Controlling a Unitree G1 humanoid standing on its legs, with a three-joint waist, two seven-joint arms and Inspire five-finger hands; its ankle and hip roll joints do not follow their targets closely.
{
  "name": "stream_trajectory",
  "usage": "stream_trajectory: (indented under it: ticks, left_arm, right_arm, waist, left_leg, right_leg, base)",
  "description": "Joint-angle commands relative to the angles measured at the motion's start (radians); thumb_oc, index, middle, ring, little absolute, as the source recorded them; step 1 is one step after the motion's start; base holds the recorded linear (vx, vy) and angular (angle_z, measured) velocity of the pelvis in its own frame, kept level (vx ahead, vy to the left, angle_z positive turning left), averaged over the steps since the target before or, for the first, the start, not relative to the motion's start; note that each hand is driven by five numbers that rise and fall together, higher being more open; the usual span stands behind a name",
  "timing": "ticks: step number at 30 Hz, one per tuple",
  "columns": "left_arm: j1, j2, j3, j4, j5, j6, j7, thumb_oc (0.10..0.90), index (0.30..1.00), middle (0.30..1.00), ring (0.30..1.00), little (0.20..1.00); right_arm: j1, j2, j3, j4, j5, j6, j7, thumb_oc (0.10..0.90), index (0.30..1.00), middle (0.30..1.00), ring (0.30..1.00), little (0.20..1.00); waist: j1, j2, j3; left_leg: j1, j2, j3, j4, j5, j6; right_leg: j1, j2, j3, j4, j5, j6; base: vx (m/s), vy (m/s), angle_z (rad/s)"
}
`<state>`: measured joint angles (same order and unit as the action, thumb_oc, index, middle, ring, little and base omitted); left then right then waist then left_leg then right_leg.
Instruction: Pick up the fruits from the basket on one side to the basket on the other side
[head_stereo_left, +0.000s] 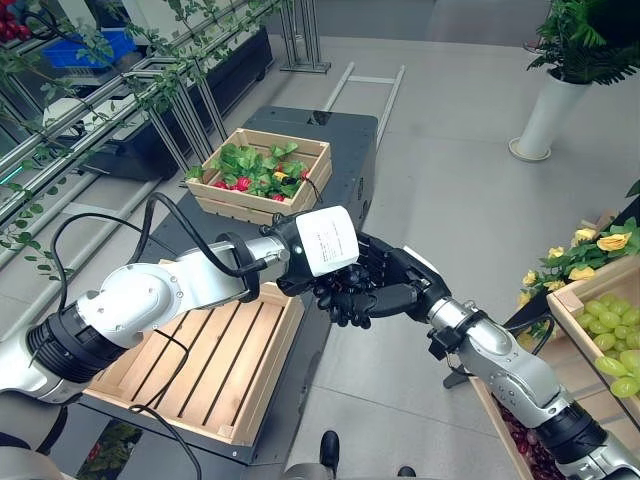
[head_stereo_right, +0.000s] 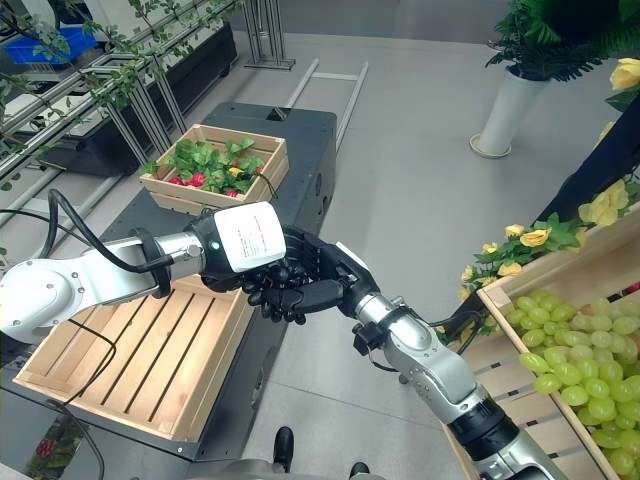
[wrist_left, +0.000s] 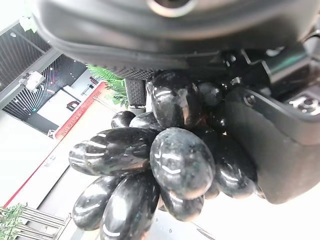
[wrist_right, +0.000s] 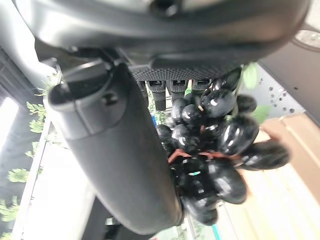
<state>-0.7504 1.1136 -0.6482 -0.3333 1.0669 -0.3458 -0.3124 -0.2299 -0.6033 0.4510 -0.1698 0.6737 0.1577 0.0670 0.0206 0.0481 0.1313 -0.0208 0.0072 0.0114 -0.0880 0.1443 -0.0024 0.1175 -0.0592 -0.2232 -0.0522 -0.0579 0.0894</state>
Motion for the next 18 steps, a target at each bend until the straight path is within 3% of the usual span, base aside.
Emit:
stream_trajectory:
  ticks: [1,10,18]
  left_arm:
    - [-0.022,-0.042,0.179,0.026,0.001,0.093,0.119,0.400,0.300,0.300,0.300,0.300]
    - [-0.008,-0.058,0.195,0.004,0.026,0.115,0.147,0.400,0.300,0.300,0.300,0.300]
    - [0.010,-0.086,0.211,-0.012,0.036,0.096,0.136,0.400,0.300,0.300,0.300,0.300]
  right_arm:
    - [-0.033,-0.017,0.031,-0.007,-0.035,-0.022,0.050,0.800,0.900,0.900,0.900,0.900]
    - [-0.029,-0.030,0.051,0.026,-0.065,0.021,0.065,0.800,0.900,0.900,0.900,0.900]
    - [-0.034,-0.016,0.049,0.026,-0.068,0.036,0.025,0.800,0.900,0.900,0.900,0.900]
  waist:
    - [0.005,-0.052,-0.137]
    - [0.005,-0.058,-0.142]
    - [0.004,-0.059,-0.145]
  left_leg:
    - [0.073,-0.021,0.038,0.001,-0.152,-0.008]
    - [0.076,-0.020,0.041,0.001,-0.152,-0.008]
    - [0.077,-0.019,0.037,0.001,-0.154,-0.008]
  right_leg:
    - [-0.051,-0.038,0.028,-0.035,0.089,0.035]
    - [-0.048,-0.037,0.029,-0.035,0.089,0.036]
    - [-0.048,-0.036,0.033,-0.035,0.087,0.034]
  base:
    - [0.00,0.000,0.00]
    - [0.00,-0.001,-0.01]
    - [0.00,-0.002,-0.05]
